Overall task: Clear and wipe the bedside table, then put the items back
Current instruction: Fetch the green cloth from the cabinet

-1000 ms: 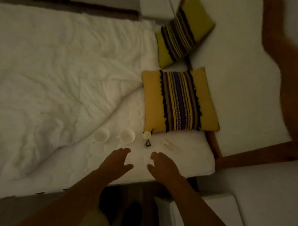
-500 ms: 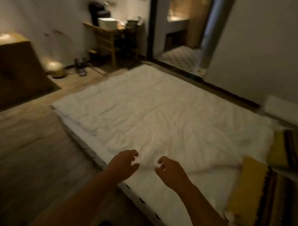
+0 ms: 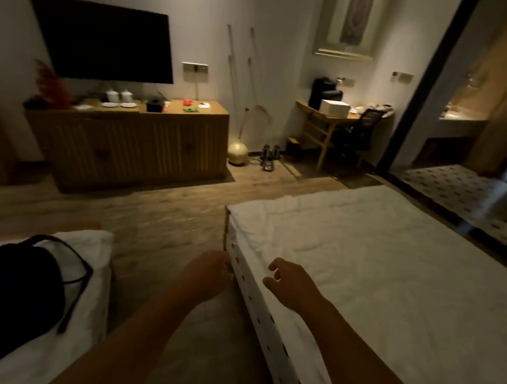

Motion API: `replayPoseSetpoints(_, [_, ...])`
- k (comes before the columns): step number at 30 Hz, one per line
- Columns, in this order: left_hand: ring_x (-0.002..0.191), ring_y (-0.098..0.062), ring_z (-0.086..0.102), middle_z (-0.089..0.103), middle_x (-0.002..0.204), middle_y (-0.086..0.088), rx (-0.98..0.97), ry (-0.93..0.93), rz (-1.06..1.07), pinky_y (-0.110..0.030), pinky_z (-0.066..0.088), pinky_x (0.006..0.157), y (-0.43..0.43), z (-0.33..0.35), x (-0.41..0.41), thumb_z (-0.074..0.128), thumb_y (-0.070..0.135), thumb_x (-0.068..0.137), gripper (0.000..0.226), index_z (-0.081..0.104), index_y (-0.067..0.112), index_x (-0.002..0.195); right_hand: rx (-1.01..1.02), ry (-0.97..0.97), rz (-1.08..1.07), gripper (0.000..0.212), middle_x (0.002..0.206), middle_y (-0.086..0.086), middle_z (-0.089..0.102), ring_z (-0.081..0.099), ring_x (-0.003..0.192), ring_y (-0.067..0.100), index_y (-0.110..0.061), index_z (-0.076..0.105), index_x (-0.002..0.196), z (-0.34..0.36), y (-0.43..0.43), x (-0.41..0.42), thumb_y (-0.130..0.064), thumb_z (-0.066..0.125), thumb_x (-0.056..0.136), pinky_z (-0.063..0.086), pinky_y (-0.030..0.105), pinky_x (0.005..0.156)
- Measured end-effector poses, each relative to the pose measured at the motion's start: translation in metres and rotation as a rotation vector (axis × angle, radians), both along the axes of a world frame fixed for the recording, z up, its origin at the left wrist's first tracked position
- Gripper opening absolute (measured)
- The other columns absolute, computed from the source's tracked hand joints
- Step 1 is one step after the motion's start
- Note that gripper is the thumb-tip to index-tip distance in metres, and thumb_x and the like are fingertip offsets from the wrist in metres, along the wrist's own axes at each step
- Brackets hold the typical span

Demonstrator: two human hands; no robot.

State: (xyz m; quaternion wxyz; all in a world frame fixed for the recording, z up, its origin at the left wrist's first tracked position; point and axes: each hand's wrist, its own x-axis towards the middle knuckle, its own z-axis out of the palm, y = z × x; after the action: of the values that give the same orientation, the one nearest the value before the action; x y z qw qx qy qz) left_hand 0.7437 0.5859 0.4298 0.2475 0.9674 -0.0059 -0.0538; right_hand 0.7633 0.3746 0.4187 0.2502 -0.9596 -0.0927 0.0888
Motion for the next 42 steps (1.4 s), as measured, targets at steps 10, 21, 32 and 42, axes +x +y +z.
replayPoseSetpoints(10, [0.104, -0.014, 0.056, 0.061, 0.119, -0.001, 0.09, -0.065, 0.085, -0.026, 0.047, 0.088, 0.169, 0.026, 0.125, 0.06, 0.034, 0.092, 0.037, 0.056, 0.019, 0.126, 0.001, -0.017, 0.176, 0.041, 0.122, 0.005, 0.062, 0.059, 0.106, 0.019, -0.018, 0.053, 0.127, 0.028, 0.172, 0.159, -0.039, 0.058, 0.092, 0.044, 0.025, 0.08])
replayPoseSetpoints(21, [0.103, -0.014, 0.057, 0.061, 0.119, 0.0, 0.105, 0.001, 0.163, -0.026, 0.047, 0.084, 0.255, -0.019, 0.363, 0.062, 0.038, 0.089, 0.039, 0.055, 0.024, 0.124, -0.065, 0.035, 0.243, 0.042, 0.125, 0.006, 0.059, 0.057, 0.111, 0.021, -0.019, 0.052, 0.127, -0.02, 0.263, 0.405, -0.041, 0.058, 0.092, 0.048, 0.033, 0.09])
replayPoseSetpoints(32, [0.1, -0.016, 0.058, 0.063, 0.119, -0.003, 0.148, 0.108, 0.199, -0.025, 0.044, 0.079, 0.331, -0.033, 0.623, 0.062, 0.037, 0.088, 0.038, 0.057, 0.021, 0.122, -0.238, 0.089, 0.357, 0.047, 0.126, 0.008, 0.059, 0.056, 0.111, 0.023, -0.017, 0.053, 0.127, -0.018, 0.35, 0.687, -0.045, 0.06, 0.09, 0.042, 0.029, 0.082])
replayPoseSetpoints(42, [0.111, -0.019, 0.058, 0.059, 0.129, -0.003, 0.122, 0.166, 0.181, -0.031, 0.048, 0.089, 0.46, -0.056, 0.882, 0.062, 0.036, 0.089, 0.043, 0.055, 0.022, 0.129, -0.276, 0.184, 0.364, 0.054, 0.133, 0.009, 0.056, 0.057, 0.112, 0.024, -0.016, 0.05, 0.134, -0.029, 0.492, 0.931, -0.043, 0.064, 0.089, 0.048, 0.034, 0.088])
